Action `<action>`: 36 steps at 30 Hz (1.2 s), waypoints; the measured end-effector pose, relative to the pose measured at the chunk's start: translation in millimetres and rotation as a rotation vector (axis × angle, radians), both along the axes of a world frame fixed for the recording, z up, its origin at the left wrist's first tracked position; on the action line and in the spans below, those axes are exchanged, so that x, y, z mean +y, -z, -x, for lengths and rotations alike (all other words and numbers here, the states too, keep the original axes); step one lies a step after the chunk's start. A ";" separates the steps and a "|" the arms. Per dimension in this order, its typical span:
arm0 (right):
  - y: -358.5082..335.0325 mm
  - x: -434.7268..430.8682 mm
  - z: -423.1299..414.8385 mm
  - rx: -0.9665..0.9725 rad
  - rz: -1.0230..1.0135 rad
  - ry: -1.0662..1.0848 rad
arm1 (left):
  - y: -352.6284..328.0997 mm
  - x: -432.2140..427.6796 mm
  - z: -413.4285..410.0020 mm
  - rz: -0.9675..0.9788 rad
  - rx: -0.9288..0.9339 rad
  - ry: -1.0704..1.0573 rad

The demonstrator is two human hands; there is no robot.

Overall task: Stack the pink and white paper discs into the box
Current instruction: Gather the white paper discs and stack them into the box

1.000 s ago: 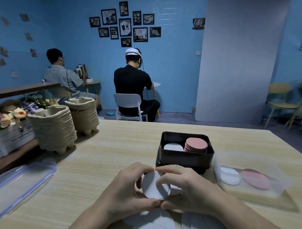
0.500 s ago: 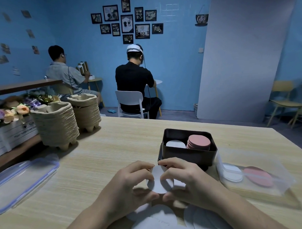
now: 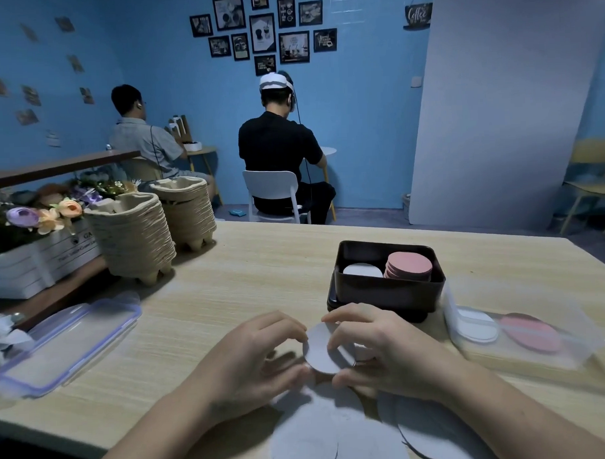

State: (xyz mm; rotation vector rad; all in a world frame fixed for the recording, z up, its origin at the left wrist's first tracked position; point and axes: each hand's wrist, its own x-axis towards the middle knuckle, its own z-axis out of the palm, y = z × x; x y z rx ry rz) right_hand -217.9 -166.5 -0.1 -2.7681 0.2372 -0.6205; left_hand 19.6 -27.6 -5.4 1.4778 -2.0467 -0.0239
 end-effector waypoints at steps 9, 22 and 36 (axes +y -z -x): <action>-1.5 14.6 -6.7 0.045 0.012 -0.035 | 5.6 52.3 -34.9 -0.149 -0.015 -0.150; -3.5 11.8 -2.6 0.057 0.010 -0.016 | 8.5 53.6 -40.9 -0.155 0.106 -0.276; 7.6 6.2 -6.9 0.068 0.013 -0.014 | 4.3 13.6 5.2 0.039 0.035 -0.135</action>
